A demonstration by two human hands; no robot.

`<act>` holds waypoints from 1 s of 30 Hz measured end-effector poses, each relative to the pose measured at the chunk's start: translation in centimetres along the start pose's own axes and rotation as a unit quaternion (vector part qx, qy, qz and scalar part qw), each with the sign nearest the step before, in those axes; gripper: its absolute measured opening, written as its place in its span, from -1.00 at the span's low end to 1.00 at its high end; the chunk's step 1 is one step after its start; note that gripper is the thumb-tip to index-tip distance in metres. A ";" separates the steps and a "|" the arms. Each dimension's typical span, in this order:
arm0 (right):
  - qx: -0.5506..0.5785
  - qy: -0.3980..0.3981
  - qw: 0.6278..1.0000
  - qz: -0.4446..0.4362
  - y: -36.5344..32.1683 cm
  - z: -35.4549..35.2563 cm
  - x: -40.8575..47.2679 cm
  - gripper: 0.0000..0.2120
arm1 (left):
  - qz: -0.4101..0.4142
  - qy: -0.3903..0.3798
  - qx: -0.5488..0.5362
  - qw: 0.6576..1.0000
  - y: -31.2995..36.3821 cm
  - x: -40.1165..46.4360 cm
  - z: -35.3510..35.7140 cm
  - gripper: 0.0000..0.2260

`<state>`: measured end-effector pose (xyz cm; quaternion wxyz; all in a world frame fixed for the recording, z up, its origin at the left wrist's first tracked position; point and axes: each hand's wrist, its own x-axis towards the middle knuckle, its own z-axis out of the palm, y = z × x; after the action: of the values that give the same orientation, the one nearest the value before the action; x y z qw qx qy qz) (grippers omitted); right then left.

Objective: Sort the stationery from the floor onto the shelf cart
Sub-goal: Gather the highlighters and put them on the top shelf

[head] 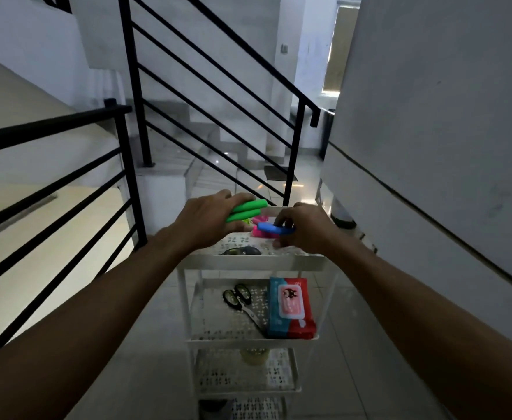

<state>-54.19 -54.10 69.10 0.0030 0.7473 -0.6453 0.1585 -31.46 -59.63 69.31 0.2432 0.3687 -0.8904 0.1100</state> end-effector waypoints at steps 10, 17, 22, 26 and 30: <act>0.006 -0.015 1.000 -0.020 2.2 1.3 0.6 -0.56 | -0.030 0.001 -0.024 0.999 -0.5 3.4 2.0 -0.39; 0.052 -0.019 0.998 -0.026 2.2 2.3 1.2 -0.67 | -0.029 -0.025 -0.033 0.999 -0.3 4.4 2.8 -0.36; 0.107 -0.004 0.994 -0.007 2.2 2.4 1.3 -0.65 | -0.030 -0.044 -0.051 0.997 -0.1 5.0 3.2 -0.35; 0.234 0.032 0.970 0.055 3.1 0.3 1.2 -0.44 | -0.012 -0.081 -0.077 0.994 1.0 5.2 3.5 -0.37; 0.236 0.028 0.971 0.036 3.3 -0.7 1.1 -0.53 | 0.009 -0.145 -0.118 0.982 2.6 5.2 3.9 -0.32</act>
<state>-57.44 -55.56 69.33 -0.1615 0.6986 -0.6156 0.3269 -37.90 -62.39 68.63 0.1525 0.3410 -0.9264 -0.0480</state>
